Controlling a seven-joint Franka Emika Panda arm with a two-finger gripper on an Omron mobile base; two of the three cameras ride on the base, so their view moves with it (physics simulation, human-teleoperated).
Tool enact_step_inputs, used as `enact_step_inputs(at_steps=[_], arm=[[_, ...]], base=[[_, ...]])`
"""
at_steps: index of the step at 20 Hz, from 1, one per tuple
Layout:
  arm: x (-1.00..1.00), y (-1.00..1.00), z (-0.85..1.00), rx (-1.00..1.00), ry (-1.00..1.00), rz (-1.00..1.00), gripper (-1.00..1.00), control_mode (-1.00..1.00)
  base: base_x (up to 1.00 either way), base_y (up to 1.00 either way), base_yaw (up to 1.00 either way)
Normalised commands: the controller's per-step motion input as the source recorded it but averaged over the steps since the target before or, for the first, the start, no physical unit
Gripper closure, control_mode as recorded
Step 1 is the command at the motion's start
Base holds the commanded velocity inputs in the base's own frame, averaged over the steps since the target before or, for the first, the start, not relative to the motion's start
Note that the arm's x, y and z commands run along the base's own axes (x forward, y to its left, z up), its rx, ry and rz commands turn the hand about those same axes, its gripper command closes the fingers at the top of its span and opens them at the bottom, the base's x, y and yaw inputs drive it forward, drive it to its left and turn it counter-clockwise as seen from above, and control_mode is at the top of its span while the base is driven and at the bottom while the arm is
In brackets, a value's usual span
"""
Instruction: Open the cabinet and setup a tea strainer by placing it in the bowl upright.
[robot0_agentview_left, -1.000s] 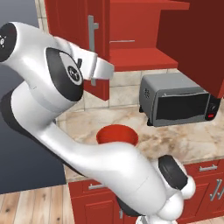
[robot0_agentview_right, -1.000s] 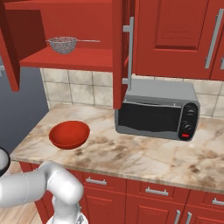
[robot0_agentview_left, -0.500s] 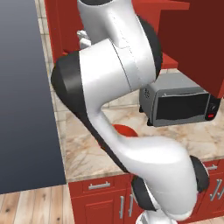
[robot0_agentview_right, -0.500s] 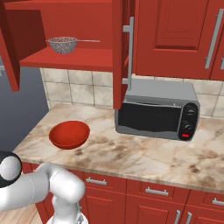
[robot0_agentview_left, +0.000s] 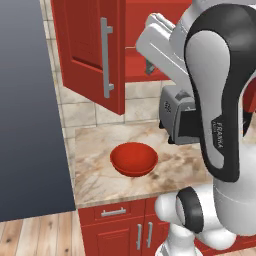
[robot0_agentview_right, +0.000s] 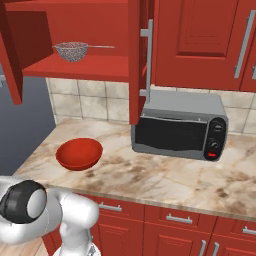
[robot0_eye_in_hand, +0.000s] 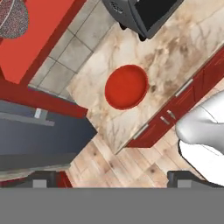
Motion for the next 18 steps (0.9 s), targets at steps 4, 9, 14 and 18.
enact_step_inputs(at_steps=[4,9,14,18], arm=[[0.0,-0.34,-0.34,0.48,0.13,0.13,-1.0,-1.0],[0.08,-0.24,-0.36,0.51,0.2,0.12,-1.0,-1.0],[0.17,-0.06,-0.38,0.37,0.08,0.04,-1.0,-1.0],[0.14,-0.1,-0.1,0.31,0.0,0.05,-1.0,-1.0]], base=[[0.0,0.0,0.0],[0.0,0.0,0.0],[0.0,0.0,0.0],[0.0,0.0,0.0]])
